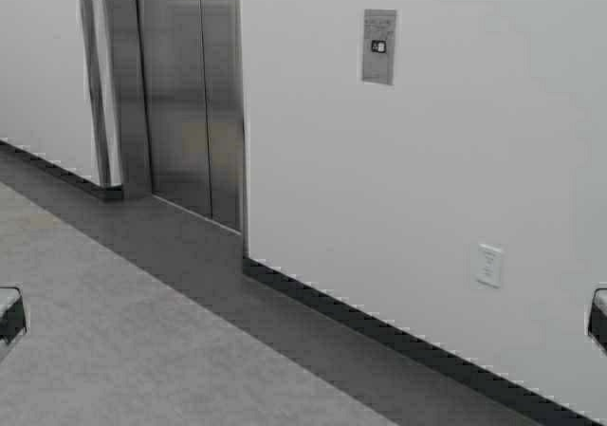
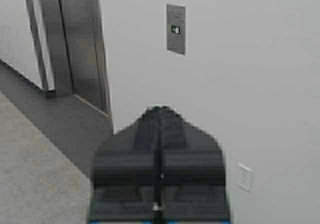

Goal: Navigate to elevator, push the call button, then enter the elevator

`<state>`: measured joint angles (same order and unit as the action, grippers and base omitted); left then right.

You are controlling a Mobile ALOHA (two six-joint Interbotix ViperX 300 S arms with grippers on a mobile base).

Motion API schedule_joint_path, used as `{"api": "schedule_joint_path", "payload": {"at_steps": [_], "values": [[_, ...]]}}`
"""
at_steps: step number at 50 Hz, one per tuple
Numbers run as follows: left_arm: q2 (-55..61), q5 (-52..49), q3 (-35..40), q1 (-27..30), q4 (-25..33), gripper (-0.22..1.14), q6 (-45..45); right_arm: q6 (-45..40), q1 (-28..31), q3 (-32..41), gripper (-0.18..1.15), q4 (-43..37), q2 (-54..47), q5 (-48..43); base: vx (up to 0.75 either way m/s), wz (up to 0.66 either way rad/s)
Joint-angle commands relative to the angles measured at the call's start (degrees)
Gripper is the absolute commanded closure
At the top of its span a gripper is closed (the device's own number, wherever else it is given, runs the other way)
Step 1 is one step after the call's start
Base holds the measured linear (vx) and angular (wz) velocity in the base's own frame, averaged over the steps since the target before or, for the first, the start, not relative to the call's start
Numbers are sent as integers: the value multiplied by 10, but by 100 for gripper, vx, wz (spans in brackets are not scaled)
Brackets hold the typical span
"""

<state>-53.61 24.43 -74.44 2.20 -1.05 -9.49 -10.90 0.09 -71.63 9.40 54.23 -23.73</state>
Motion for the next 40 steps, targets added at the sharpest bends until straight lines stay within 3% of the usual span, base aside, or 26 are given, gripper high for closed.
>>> {"api": "schedule_joint_path", "payload": {"at_steps": [1, 40], "values": [[4, 4, 10, -4, 0, 89, 0, 0, 0, 12, 93, 1, -5, -2, 54, 14], [18, 4, 19, -17, -1, 89, -5, 22, 1, 33, 93, 1, -24, 36, 48, 16]]}}
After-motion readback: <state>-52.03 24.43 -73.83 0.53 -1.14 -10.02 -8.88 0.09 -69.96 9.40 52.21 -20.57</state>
